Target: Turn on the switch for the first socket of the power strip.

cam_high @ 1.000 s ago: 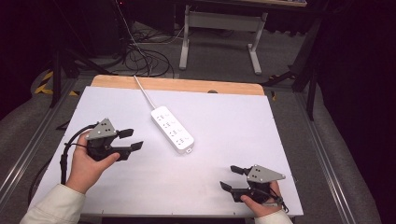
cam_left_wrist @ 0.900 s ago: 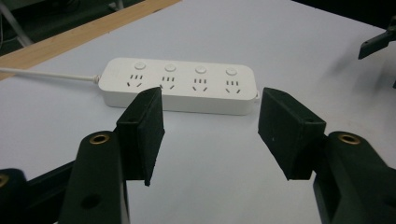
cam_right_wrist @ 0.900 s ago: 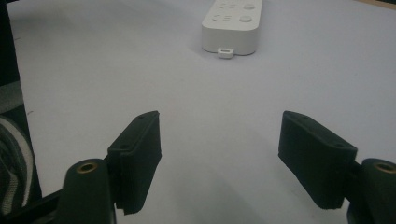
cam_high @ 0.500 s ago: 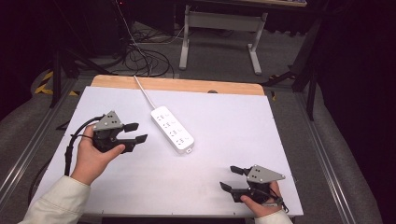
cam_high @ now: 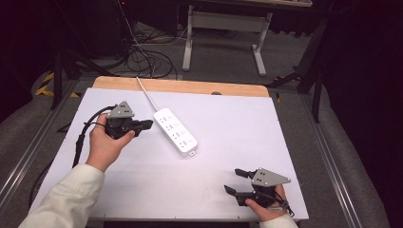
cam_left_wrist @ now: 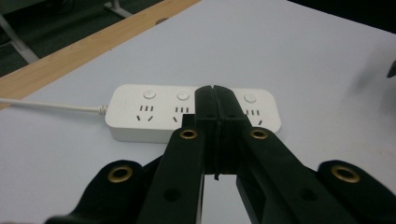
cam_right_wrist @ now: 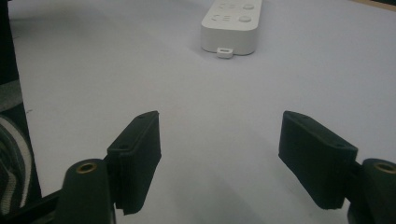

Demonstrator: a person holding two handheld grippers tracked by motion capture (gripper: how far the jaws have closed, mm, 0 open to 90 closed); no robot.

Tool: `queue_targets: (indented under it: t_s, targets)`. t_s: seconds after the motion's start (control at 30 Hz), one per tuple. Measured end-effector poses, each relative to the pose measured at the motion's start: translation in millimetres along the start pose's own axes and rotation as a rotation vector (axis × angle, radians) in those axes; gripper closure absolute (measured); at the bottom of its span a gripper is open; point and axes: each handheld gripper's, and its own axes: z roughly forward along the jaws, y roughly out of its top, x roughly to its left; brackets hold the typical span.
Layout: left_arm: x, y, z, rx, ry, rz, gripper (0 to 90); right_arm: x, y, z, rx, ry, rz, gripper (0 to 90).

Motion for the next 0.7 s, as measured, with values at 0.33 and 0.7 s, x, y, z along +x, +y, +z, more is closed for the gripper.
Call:
queue_targets:
  t_s: [0.33, 0.7]
  targets:
    - [9.0, 8.7, 32.0, 0.035, 0.023, -0.021, 90.0, 0.5, 0.1, 0.0, -0.003, 0.008, -0.001, 30.4]
    - [20.3, 15.1, 60.2, 0.020, 0.046, -0.054, 90.0, 1.2, 0.1, -0.9, -0.005, 0.015, -0.002, 30.4]
